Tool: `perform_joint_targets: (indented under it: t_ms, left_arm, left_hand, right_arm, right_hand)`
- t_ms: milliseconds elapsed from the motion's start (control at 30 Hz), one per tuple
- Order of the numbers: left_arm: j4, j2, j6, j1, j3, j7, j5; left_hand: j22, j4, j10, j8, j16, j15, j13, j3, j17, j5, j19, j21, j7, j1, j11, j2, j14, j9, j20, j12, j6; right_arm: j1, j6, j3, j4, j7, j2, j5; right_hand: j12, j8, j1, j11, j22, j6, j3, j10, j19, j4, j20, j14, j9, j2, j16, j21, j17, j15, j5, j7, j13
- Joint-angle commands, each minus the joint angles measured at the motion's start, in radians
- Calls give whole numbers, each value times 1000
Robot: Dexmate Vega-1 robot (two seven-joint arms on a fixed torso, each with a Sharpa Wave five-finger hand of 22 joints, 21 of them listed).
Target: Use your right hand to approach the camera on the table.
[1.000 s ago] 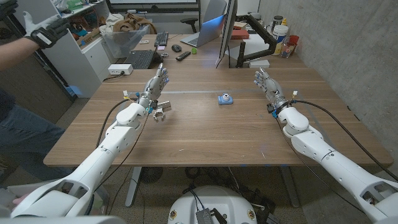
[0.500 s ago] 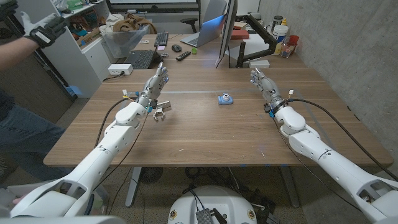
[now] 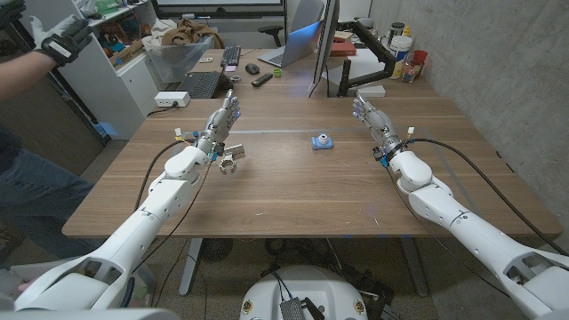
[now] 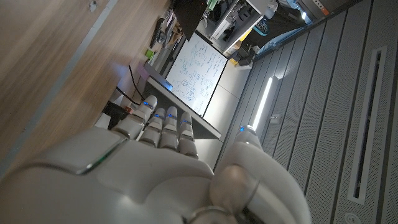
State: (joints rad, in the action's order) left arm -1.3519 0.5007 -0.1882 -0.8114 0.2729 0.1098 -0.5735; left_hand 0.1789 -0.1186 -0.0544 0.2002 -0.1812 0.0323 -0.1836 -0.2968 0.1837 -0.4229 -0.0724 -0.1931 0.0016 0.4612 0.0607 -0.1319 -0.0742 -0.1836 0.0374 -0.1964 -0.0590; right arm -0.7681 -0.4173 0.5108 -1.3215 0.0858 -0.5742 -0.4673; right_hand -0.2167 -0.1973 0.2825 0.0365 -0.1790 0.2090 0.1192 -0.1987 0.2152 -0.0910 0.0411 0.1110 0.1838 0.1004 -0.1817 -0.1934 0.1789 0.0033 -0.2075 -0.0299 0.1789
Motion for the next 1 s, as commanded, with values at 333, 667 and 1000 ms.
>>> perform_joint_targets:
  t_ms: [333, 667, 1000]
  left_arm:
    - [8, -6, -9, 11, 6, -3, 4]
    - [14, -9, -8, 17, 9, -4, 7]
    - [3, -5, 3, 21, 14, -14, 16]
  left_hand:
    - [3, 0, 5, 3, -8, 4, -6, -4, 2, 2, -9, -4, -5, 14, 0, -5, -5, -2, 4, -4, 5]
    - [3, 0, 6, 3, -8, 2, -6, -4, 2, 3, -10, -4, -3, 15, 0, -5, -5, -2, 3, -4, 7]
    - [3, 0, 6, 3, -8, 3, -6, -4, 2, 3, -11, -5, -4, 15, 1, -5, -4, -2, -2, -4, 8]
  right_arm:
    - [40, -48, 23, 40, 20, 13, 104]
    - [62, -62, 37, 64, 18, 19, 141]
    - [72, -80, 42, 76, 15, 21, 162]
  right_hand:
    - [-8, -3, 14, -15, -4, 9, 9, -11, 10, -11, 20, 15, 2, -2, -10, -8, 3, -8, -5, 19, 5]
    - [-8, -4, 26, -28, -3, 13, 9, -14, 11, -21, 13, 18, 2, -11, -8, -7, 1, -6, -6, 30, 5]
    - [-6, -4, 34, -36, -3, 16, 11, -13, 9, -27, 11, 19, 2, -13, -7, -7, 0, -2, -7, 36, 5]
